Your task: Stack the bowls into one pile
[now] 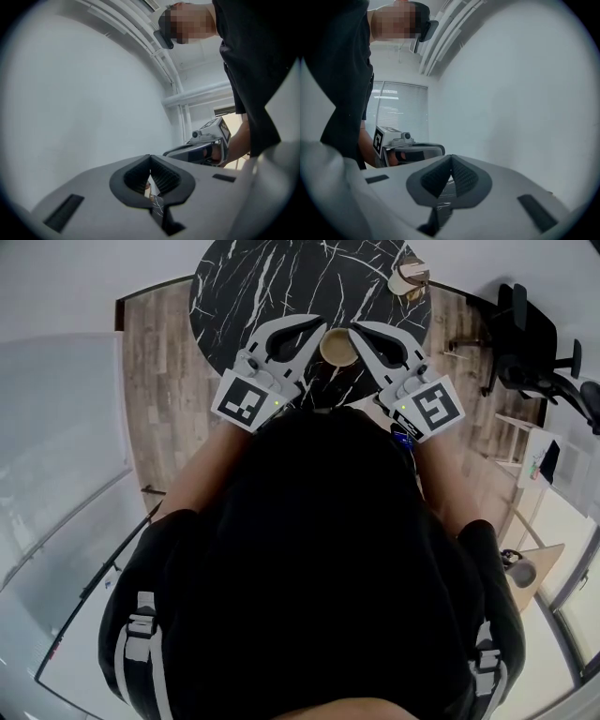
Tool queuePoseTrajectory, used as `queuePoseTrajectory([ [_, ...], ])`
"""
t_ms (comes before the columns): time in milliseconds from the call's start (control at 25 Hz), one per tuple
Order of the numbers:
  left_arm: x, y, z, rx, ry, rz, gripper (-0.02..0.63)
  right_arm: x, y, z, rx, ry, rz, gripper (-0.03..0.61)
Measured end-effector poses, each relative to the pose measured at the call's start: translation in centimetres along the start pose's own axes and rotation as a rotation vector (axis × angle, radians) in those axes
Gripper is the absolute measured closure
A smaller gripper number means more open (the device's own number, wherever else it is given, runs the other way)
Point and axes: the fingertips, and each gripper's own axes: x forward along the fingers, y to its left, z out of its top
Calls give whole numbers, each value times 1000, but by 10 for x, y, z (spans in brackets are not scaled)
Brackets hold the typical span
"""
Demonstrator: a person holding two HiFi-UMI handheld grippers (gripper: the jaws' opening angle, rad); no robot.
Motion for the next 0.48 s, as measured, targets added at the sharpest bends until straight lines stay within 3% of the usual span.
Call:
queuePoseTrajectory([
  [480,4,-3,-2,-4,7,-19,609,-3,-6,3,24,-23,-27,577],
])
